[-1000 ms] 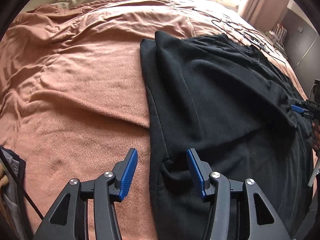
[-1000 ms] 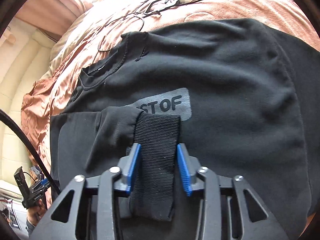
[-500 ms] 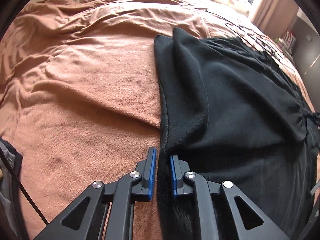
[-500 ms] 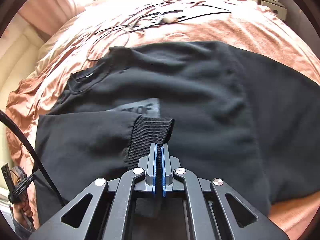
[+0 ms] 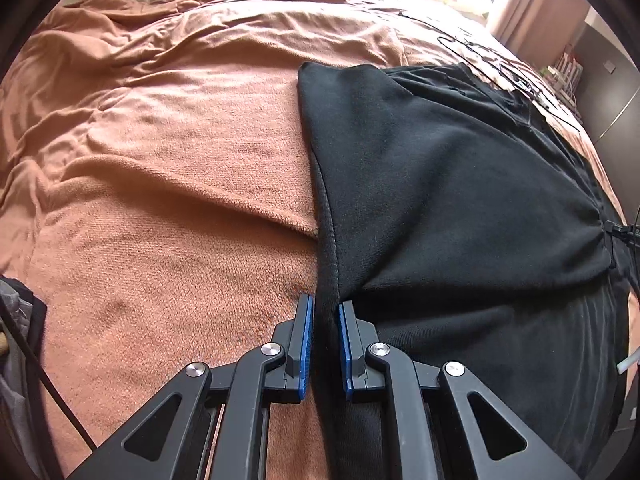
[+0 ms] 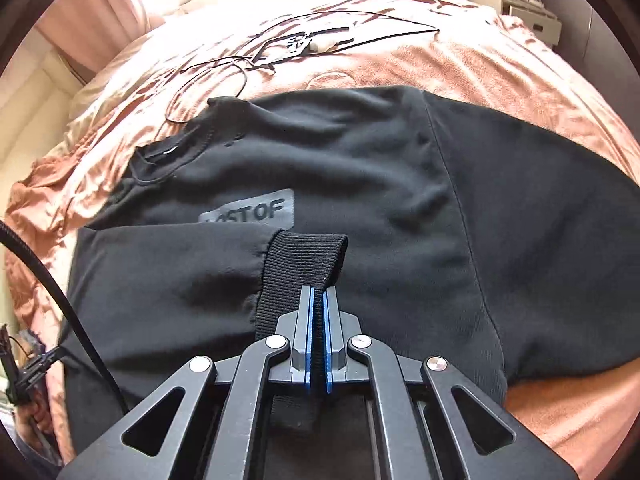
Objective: Fold small clothes
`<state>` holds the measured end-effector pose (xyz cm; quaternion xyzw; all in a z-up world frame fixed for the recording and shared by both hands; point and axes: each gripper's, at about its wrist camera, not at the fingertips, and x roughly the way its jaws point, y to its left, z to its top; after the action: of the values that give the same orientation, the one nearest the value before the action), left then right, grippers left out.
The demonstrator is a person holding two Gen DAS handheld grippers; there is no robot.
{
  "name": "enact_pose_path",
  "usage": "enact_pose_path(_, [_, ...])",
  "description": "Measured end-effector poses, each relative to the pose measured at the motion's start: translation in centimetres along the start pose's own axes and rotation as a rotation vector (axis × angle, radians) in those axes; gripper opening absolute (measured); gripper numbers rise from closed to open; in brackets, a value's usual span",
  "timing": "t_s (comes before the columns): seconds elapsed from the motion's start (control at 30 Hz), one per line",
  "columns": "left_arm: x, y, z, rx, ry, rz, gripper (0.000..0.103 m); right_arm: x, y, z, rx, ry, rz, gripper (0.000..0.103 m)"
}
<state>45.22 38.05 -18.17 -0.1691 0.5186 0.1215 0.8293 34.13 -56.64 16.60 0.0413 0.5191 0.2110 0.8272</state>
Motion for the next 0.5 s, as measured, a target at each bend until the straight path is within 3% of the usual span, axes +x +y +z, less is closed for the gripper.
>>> enact_pose_path(0.1, [-0.9, -0.5, -0.1, 0.006, -0.012, 0.001, 0.014, -0.6, -0.1, -0.4, 0.002, 0.03, -0.012, 0.002])
enact_pose_path(0.37, [-3.4, -1.0, 0.3, 0.025, -0.058, -0.009, 0.017, -0.1, -1.8, -2.1, 0.007, 0.124, 0.055, 0.003])
enact_pose_path(0.5, [-2.7, -0.9, 0.9, -0.018, -0.068, -0.018, 0.037, 0.5, -2.1, -2.7, -0.001, 0.13, 0.062, 0.003])
